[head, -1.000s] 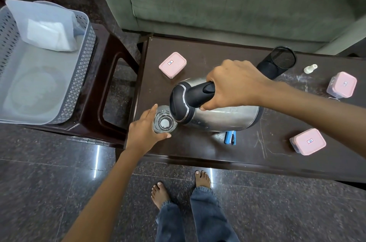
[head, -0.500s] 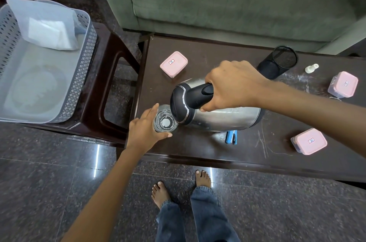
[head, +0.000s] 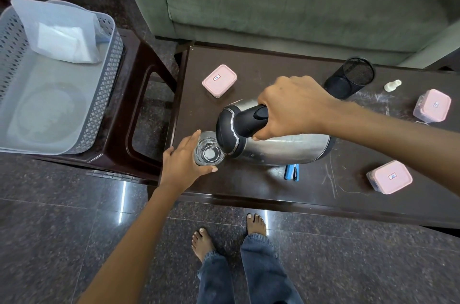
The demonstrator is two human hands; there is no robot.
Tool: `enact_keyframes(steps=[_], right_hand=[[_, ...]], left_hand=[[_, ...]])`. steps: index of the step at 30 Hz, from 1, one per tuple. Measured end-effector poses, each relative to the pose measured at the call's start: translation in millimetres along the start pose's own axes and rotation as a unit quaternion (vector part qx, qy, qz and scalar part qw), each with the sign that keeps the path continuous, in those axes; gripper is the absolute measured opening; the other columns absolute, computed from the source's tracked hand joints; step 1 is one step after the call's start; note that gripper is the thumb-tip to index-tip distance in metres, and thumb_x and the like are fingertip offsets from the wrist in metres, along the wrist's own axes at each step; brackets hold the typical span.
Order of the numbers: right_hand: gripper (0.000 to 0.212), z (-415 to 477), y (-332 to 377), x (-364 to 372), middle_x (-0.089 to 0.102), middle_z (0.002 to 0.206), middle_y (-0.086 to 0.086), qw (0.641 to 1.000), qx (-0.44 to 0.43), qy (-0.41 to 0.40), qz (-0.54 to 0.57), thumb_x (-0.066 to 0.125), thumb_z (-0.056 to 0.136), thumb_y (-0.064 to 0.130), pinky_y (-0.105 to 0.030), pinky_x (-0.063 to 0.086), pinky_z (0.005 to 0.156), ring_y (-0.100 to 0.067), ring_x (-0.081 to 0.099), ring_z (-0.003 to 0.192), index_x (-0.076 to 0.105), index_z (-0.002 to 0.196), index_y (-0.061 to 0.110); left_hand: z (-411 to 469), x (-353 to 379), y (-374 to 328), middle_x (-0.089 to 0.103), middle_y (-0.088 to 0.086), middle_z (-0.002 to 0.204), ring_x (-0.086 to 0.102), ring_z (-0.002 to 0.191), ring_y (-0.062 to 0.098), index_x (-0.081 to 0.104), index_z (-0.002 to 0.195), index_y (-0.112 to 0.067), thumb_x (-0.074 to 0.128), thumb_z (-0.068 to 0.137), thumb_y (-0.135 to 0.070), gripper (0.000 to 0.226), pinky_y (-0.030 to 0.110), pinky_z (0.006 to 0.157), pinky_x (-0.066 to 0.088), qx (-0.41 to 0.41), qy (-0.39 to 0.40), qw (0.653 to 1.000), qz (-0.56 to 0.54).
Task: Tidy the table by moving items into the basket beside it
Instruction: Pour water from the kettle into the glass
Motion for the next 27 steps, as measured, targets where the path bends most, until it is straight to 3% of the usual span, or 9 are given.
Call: enact_keyframes(steps=[11,27], right_hand=[[0.053,-0.9,-1.2,-1.2,0.030,0.056,0.002,1.000,-0.001,-0.003,-0.004,0.067,0.066,0.051,-0.027,0.024,0.050,-0.032,0.041,0.062,0.027,0.053,0.019],[0.052,-2.3,1.4,2.5,0.029,0.057,0.002,1.000,-0.017,-0.005,-0.015,0.066,0.068,0.050,-0.026,0.023,0.048,-0.031,0.042,0.062,0.027,0.053,0.020]], left_hand=[[0.0,-0.8,-3.0,0.045,-0.008,0.141,0.046,0.127,0.009,0.024,0.145,-0.026,0.075,0.063,-0.056,0.101,0.050,0.116,0.003,-0.009,0.005,0.999,0.030],[-1.4,-2.5,-5.7,0.045,-0.006,0.141,0.046,0.128,0.011,0.025,0.145,-0.025,0.074,0.065,-0.054,0.099,0.051,0.116,0.003,-0.003,0.000,0.999,0.037]])
Point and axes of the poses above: each hand's wrist, its own z-axis towards the middle knuckle, its own x-axis out of the palm, y = z × x, the point moved 3 cm from there along z, towards the middle knuckle
